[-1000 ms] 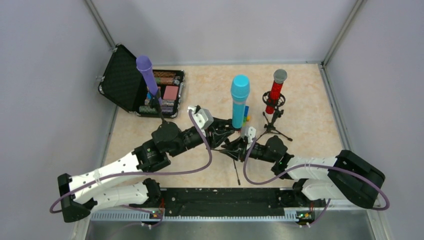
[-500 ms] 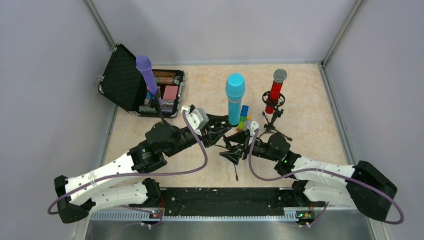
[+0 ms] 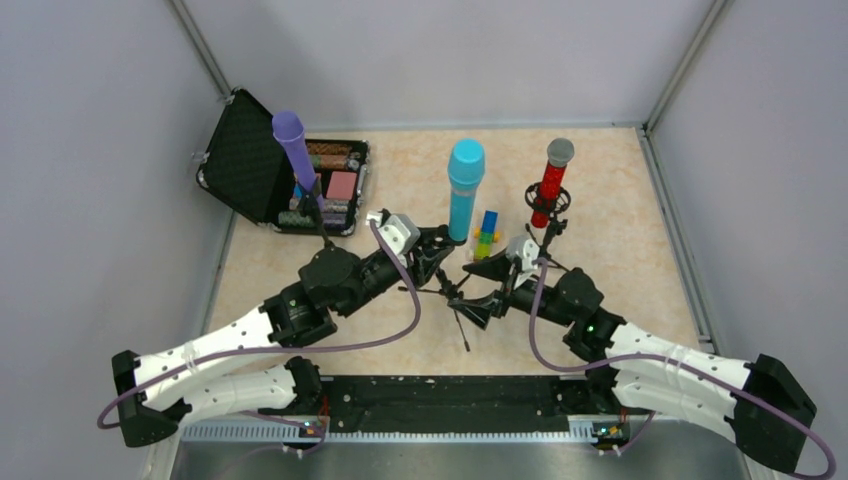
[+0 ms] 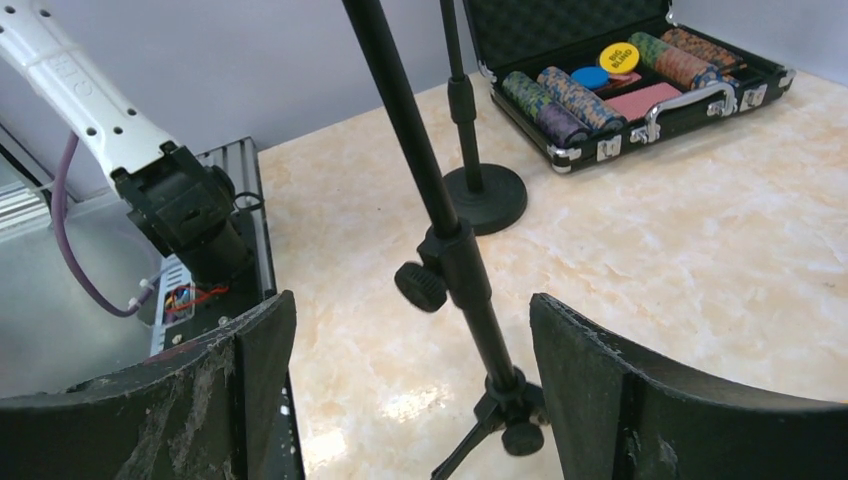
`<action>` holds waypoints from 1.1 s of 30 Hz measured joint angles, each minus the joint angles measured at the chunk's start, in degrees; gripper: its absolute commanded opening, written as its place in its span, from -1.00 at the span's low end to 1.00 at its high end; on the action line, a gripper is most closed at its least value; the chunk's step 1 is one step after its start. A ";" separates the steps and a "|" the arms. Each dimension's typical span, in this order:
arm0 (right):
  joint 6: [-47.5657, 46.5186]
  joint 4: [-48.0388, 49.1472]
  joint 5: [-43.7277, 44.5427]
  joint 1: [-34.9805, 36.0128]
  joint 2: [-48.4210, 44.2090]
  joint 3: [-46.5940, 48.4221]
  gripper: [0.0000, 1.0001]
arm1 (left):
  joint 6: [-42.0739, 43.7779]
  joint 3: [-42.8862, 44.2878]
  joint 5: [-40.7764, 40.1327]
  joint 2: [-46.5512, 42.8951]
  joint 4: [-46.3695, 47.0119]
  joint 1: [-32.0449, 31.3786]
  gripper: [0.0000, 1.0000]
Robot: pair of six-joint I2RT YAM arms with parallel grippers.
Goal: Attach the microphones to the stand
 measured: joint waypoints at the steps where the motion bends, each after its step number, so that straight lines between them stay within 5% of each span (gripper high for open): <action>1: 0.02 -0.33 0.07 0.00 0.00 0.00 0.69 | 0.02 -0.13 -1.01 0.00 0.13 0.00 -1.00; 17: 0.37 -3.65 0.72 0.00 0.00 0.00 0.70 | 2.29 1.36 -15.47 8.57 1.57 4.11 -1.00; 33: 0.46 -5.11 1.53 0.00 0.04 -0.07 0.70 | 0.39 9.11 -7.82 19.74 1.84 15.85 -1.00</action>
